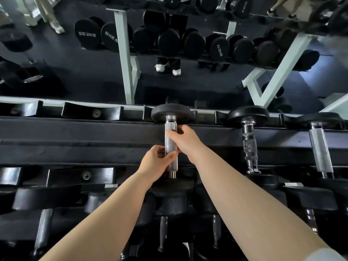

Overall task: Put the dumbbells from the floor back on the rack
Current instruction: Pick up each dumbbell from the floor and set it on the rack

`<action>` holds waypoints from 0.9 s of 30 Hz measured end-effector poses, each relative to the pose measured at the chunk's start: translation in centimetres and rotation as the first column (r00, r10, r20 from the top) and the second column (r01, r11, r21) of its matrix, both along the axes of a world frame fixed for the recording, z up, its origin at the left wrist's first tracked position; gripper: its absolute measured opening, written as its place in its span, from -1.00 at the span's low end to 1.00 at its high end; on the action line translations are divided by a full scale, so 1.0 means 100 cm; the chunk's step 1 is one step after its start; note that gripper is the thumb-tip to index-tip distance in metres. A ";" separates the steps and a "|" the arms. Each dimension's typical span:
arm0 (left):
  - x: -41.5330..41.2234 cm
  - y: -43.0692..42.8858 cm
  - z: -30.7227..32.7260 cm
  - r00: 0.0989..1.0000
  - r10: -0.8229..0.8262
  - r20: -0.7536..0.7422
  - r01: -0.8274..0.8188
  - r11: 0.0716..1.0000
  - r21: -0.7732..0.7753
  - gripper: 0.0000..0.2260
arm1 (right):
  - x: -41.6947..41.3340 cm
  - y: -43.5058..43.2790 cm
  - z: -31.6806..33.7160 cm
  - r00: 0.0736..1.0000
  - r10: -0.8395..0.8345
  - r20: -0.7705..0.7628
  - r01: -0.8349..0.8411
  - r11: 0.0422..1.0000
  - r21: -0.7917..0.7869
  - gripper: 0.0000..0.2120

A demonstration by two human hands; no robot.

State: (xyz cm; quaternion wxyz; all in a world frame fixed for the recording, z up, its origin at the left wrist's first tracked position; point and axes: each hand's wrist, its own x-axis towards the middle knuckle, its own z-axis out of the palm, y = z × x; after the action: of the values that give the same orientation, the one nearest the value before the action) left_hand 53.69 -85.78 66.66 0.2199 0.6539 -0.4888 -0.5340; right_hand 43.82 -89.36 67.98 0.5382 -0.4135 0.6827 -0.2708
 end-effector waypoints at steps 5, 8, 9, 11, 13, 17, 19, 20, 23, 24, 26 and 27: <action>0.003 0.017 0.006 0.990 0.121 0.071 -0.103 0.969 -0.224 -0.69 | -0.014 0.037 0.001 0.994 -0.107 0.012 0.107 0.993 -0.043 -0.57; -0.004 0.034 0.021 0.995 0.102 -0.010 -0.098 0.920 -0.380 -0.84 | -0.030 0.063 0.006 0.967 -0.228 0.110 0.236 0.969 -0.068 -0.67; -0.008 0.041 0.027 0.997 0.065 -0.037 -0.075 0.914 -0.398 -0.89 | -0.036 0.073 0.008 0.956 -0.256 0.140 0.268 0.961 -0.069 -0.73; -0.017 0.060 0.034 0.997 -0.018 -0.074 -0.013 0.917 -0.399 -0.78 | -0.051 0.097 0.013 0.950 -0.278 0.146 0.289 0.955 -0.061 -0.84; -0.029 0.086 0.037 0.986 -0.098 -0.133 0.045 0.933 -0.357 -0.73 | -0.068 0.126 0.015 0.949 -0.281 0.145 0.292 0.955 -0.060 -0.93; -0.067 0.154 0.024 0.950 -0.288 -0.123 0.250 0.935 -0.252 -0.72 | -0.111 0.206 0.003 0.941 -0.304 0.150 0.312 0.949 -0.035 -0.77; -0.097 0.196 0.010 0.916 -0.391 -0.094 0.372 0.913 -0.167 -0.72 | -0.144 0.262 -0.011 0.933 -0.338 0.125 0.338 0.941 0.022 -0.76; -0.115 0.219 -0.001 0.894 -0.439 -0.085 0.429 0.896 -0.118 -0.72 | -0.163 0.295 -0.020 0.925 -0.364 0.109 0.360 0.931 0.057 -0.76; -0.174 0.293 -0.037 0.832 -0.553 -0.045 0.554 0.832 0.035 -0.75 | -0.224 0.401 -0.053 0.859 -0.503 0.094 0.483 0.858 0.176 -0.82; -0.193 0.319 -0.052 0.824 -0.566 -0.044 0.567 0.820 0.079 -0.76 | -0.244 0.438 -0.065 0.821 -0.563 0.094 0.535 0.816 0.220 -0.85; -0.230 0.370 -0.080 0.820 -0.569 -0.053 0.569 0.804 0.172 -0.77 | -0.283 0.508 -0.089 0.726 -0.681 0.096 0.632 0.715 0.298 -0.89; -0.248 0.394 -0.094 0.803 -0.593 -0.052 0.589 0.780 0.211 -0.77 | -0.300 0.542 -0.101 0.677 -0.731 0.090 0.673 0.664 0.326 -0.89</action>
State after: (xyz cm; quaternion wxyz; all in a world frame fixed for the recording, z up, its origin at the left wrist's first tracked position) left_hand 28.88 -46.42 57.24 -0.0355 0.4923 -0.6099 -0.6200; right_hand 13.84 -35.12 57.84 0.5112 -0.0088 0.7572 -0.4064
